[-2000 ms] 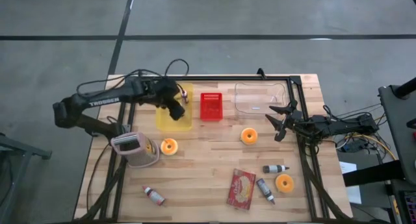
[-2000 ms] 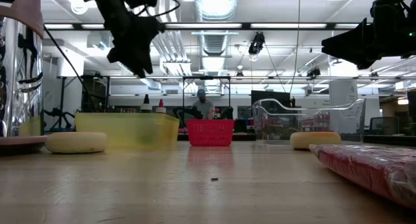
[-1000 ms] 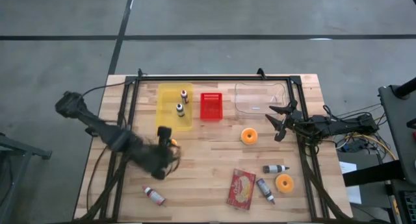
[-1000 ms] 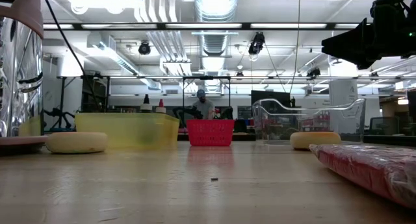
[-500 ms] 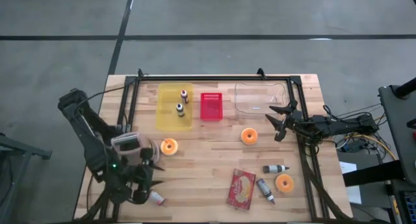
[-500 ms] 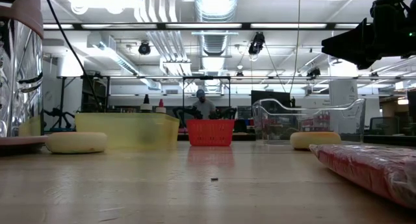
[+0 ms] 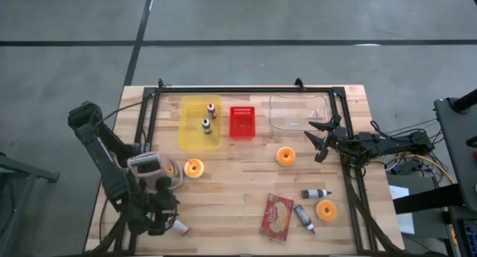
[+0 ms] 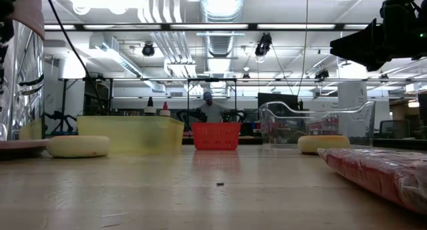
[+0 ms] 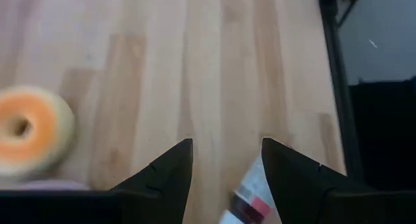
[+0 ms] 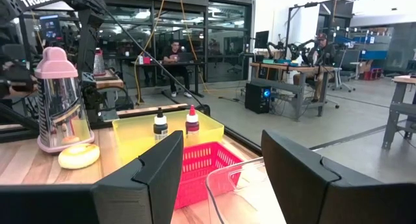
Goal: Pick & Place Food Item
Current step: Put the pink food coloring bottle into the yellow bin
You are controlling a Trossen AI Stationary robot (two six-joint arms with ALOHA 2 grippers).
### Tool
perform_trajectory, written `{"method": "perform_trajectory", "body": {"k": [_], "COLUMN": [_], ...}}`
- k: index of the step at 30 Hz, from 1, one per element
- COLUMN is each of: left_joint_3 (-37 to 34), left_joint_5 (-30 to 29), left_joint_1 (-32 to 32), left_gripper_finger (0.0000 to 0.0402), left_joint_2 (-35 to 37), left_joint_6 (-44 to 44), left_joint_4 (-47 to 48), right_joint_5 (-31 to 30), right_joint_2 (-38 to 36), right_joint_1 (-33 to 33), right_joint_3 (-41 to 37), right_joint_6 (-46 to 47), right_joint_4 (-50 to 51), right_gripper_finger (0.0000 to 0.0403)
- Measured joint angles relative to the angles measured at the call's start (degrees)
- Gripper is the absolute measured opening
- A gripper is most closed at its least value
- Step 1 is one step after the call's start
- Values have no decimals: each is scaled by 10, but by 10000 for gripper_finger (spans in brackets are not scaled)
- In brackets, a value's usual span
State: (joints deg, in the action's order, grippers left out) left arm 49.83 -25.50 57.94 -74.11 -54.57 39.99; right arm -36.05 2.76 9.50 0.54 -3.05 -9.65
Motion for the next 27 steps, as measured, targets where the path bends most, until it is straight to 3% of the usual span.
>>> {"method": "perform_trajectory", "body": {"k": [4, 13, 27], "left_joint_3": [-14, -55, -149], "left_joint_5": [-6, -94, -21], "left_joint_1": [25, 118, 128], "left_gripper_finger": [190, 190, 190], "left_joint_2": [0, -1, -1], "left_joint_6": [-5, -98, -137], "left_joint_4": [-25, -43, -133], "right_joint_5": [0, 0, 0], "right_joint_2": [0, 0, 0], "right_joint_1": [0, 0, 0], "right_joint_3": [0, 0, 0], "right_joint_6": [0, 0, 0], "right_joint_4": [0, 0, 0], "right_gripper_finger": [203, 203, 203]}}
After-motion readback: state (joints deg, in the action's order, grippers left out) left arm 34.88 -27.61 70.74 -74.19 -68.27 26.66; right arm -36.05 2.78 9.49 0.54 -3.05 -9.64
